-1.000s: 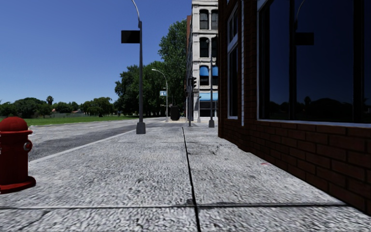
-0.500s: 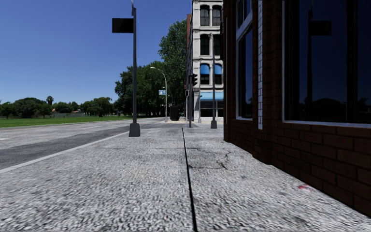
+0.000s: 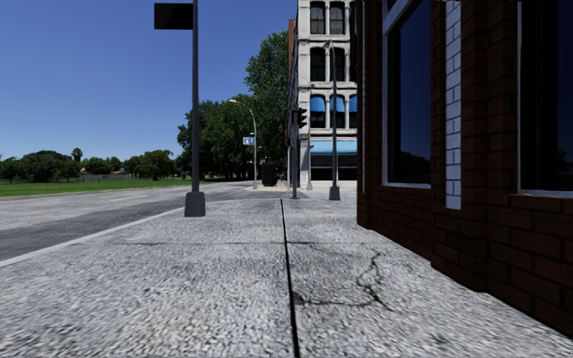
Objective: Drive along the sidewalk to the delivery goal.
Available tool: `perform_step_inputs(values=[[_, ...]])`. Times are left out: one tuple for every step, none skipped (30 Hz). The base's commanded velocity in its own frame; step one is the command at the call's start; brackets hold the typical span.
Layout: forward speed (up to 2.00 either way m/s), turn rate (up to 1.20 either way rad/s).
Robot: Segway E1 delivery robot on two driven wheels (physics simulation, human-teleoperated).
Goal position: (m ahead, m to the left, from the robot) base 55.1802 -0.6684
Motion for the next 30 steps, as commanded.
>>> perform_step_inputs(values=[[2.0, 0.0], [2.0, 0.0], [2.0, 0.0], [2.0, 0.0], [2.0, 0.0], [2.0, 0.0], [2.0, 0.0], [2.0, 0.0], [2.0, 0.0], [2.0, 0.0], [2.0, 0.0], [2.0, 0.0], [2.0, 0.0], [2.0, 0.0], [2.0, 0.0], [2.0, 0.0], [2.0, 0.0], [2.0, 0.0], [2.0, 0.0], [2.0, 0.0], [2.0, 0.0], [2.0, 0.0], [2.0, 0.0], [2.0, 0.0], [2.0, 0.0], [2.0, 0.0], [2.0, 0.0], [2.0, 0.0], [2.0, 0.0], [2.0, 0.0]])
